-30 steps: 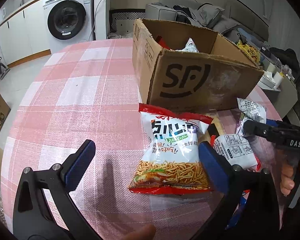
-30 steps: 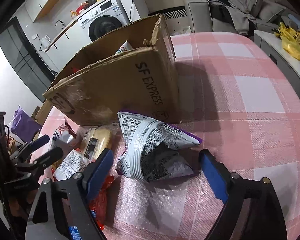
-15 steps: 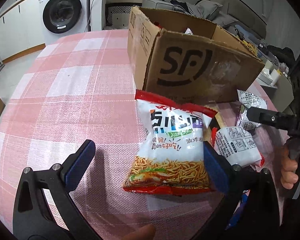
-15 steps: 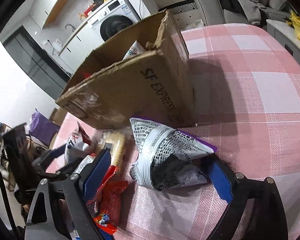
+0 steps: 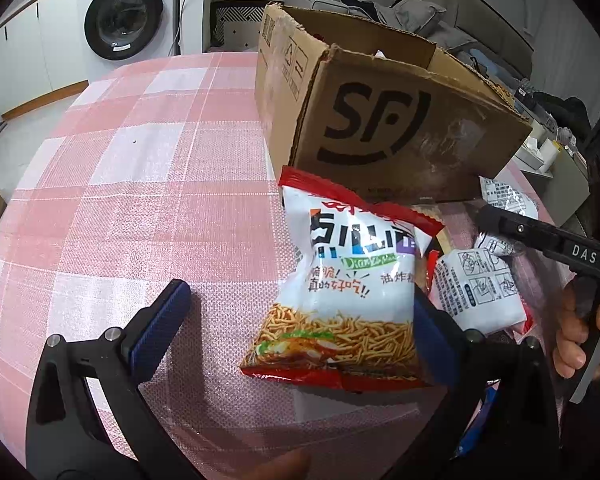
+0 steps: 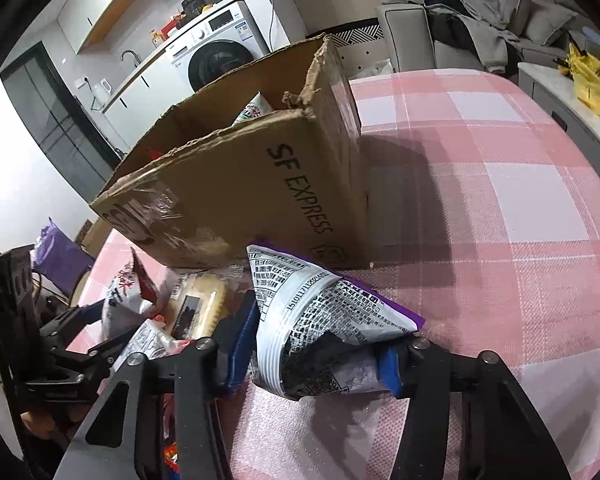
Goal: Organize snacks
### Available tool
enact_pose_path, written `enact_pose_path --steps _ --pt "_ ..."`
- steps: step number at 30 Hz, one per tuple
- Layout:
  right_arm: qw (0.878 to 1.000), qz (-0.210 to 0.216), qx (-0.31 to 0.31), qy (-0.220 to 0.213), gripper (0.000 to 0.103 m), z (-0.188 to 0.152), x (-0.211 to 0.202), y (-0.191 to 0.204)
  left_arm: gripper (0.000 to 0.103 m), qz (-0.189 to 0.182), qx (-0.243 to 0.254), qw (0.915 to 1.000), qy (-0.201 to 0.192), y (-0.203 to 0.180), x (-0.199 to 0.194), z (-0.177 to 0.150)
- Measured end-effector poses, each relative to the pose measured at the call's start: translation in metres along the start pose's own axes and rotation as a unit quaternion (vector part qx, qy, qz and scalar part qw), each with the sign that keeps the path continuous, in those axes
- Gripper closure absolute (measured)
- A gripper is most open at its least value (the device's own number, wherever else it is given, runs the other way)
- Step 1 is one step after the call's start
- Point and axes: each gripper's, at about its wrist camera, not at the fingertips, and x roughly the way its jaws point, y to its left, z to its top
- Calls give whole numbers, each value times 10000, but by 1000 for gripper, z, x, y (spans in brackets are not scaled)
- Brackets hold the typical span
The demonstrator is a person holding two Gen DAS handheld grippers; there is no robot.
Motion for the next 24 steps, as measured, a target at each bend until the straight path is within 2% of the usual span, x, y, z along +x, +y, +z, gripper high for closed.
enact_pose_path --steps 4,7,9,11,15,20,24 --pt "10000 49 -8 -67 55 -7 -10 -5 2 -54 -61 10000 -39 3 -2 1" --pt "9999 59 -77 -128 55 -9 -18 -2 11 -215 -54 9997 -41 3 -2 1" --pt "9997 64 -109 -193 55 -11 -26 -3 30 -427 -11 9991 -65 1 -4 0" --pt "9995 107 -130 -252 55 -12 -32 -2 41 -654 87 9978 -86 -3 -6 -2" --pt "9993 161 -188 -288 55 -15 -39 3 47 -639 215 9976 -153 -8 -8 -4" --pt "9989 185 -234 -356 55 -15 -46 10 55 -758 133 9969 -180 -5 -11 -4" --pt "9986 219 -220 -425 55 -15 -51 9 55 -760 176 9964 -345 -6 -21 -4"
